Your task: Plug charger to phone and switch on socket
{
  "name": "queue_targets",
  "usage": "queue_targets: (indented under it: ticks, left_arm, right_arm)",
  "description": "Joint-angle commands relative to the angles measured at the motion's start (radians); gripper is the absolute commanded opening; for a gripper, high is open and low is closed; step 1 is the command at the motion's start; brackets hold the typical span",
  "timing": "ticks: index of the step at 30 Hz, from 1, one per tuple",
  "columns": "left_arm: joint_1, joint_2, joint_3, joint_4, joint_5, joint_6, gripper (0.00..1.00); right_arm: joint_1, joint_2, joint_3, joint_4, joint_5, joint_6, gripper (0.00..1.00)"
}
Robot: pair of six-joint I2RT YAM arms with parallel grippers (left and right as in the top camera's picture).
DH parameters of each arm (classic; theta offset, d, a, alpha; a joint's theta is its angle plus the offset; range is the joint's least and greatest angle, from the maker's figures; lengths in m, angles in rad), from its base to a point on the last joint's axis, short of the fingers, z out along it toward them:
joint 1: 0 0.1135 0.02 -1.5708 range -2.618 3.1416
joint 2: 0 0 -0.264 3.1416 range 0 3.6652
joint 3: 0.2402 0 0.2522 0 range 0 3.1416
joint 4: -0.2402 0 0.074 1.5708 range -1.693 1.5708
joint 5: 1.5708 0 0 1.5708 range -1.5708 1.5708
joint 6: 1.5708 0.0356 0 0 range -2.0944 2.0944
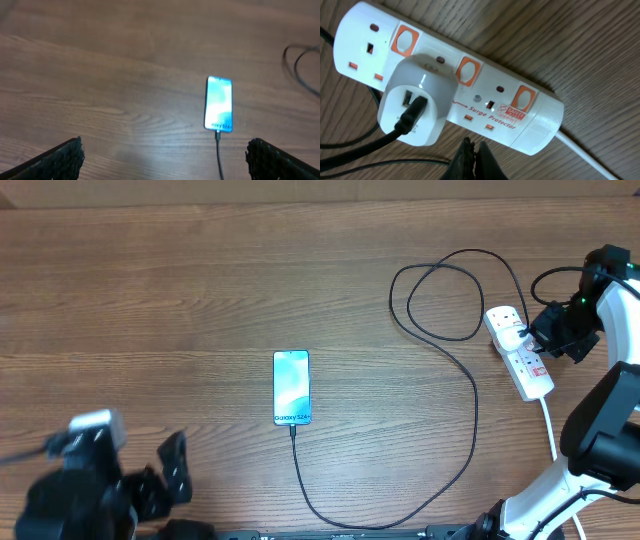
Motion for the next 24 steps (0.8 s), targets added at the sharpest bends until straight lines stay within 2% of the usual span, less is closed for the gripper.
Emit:
queue_targets:
  ticks: [1, 10, 24]
  left_arm:
    - [0.002, -0.145, -0.004, 0.005, -0.034, 0.02, 1.0]
    - [0.002, -0.321, -0.004, 0.004, -0.042, 0.02, 1.0]
    - [0.002, -0.391, -0.006, 0.002, -0.077, 0.02, 1.0]
  right_arm:
    - [-0.037, 0.002, 0.018, 0.011, -0.006, -0.009, 0.04]
    - [-0.077, 0.048, 0.018, 0.041, -0.127, -0.06, 0.04]
    - [-0.077, 0.072, 0.018, 0.082, -0.126, -0.06, 0.04]
